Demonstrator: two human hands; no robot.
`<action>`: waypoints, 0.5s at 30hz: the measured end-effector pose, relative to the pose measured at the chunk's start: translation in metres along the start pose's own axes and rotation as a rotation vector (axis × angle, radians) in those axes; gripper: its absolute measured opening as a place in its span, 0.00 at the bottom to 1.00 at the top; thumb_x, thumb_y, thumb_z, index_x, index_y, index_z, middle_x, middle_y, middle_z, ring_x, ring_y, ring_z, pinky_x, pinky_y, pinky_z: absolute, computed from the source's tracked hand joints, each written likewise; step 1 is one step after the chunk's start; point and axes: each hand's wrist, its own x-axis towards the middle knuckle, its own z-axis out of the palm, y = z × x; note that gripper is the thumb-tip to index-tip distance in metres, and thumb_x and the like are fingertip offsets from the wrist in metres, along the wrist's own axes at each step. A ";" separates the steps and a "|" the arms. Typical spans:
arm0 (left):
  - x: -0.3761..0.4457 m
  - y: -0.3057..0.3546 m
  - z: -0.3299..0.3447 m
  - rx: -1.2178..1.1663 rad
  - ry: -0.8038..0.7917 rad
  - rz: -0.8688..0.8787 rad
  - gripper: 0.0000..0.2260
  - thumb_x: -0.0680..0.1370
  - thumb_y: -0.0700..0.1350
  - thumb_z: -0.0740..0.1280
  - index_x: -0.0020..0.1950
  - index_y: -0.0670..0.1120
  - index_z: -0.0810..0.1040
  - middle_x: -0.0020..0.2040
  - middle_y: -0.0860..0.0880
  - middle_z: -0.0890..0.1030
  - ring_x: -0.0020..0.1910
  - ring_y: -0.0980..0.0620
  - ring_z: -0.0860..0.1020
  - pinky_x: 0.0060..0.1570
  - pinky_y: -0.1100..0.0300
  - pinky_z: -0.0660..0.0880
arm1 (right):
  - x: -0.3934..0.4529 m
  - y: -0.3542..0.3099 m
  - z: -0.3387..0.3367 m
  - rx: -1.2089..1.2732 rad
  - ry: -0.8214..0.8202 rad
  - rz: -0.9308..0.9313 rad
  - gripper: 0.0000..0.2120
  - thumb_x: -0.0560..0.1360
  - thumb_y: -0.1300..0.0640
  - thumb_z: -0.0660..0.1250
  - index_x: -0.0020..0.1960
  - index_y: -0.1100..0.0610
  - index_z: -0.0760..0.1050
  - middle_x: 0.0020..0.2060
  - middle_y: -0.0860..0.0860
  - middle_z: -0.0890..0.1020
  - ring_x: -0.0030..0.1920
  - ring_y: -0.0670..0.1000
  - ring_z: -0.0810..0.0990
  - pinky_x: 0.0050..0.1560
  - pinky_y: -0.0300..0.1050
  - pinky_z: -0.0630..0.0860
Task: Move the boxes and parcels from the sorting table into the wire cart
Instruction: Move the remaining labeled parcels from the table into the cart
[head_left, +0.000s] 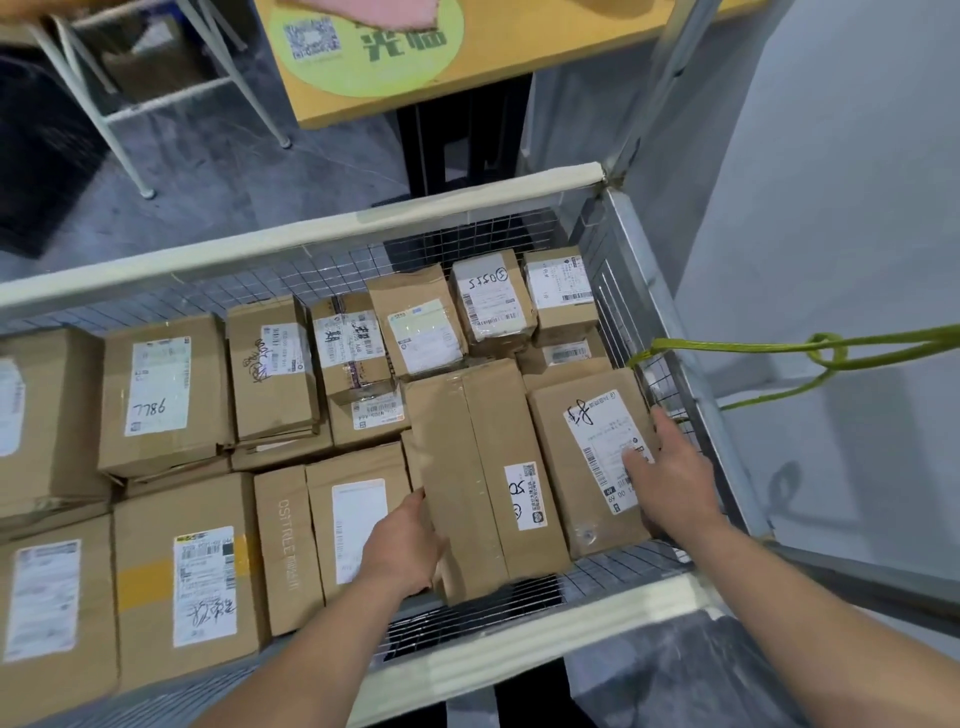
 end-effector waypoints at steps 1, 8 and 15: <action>-0.007 0.004 -0.004 0.039 0.008 -0.003 0.21 0.80 0.42 0.66 0.73 0.52 0.70 0.53 0.49 0.82 0.51 0.47 0.80 0.48 0.58 0.76 | -0.004 -0.005 -0.005 -0.023 -0.003 -0.006 0.24 0.81 0.60 0.66 0.76 0.58 0.67 0.63 0.57 0.80 0.58 0.58 0.77 0.56 0.47 0.70; -0.081 0.051 -0.063 0.414 0.139 0.198 0.19 0.83 0.54 0.62 0.71 0.48 0.73 0.65 0.48 0.79 0.63 0.48 0.77 0.54 0.59 0.73 | -0.060 -0.035 -0.035 -0.089 -0.007 -0.064 0.18 0.78 0.53 0.69 0.68 0.53 0.76 0.59 0.53 0.81 0.58 0.58 0.80 0.57 0.52 0.77; -0.157 0.115 -0.121 0.640 0.211 0.563 0.21 0.81 0.60 0.61 0.68 0.49 0.73 0.67 0.50 0.76 0.61 0.50 0.77 0.56 0.55 0.76 | -0.139 -0.093 -0.087 -0.133 0.055 -0.107 0.27 0.81 0.45 0.62 0.78 0.52 0.65 0.76 0.51 0.70 0.73 0.55 0.70 0.69 0.51 0.69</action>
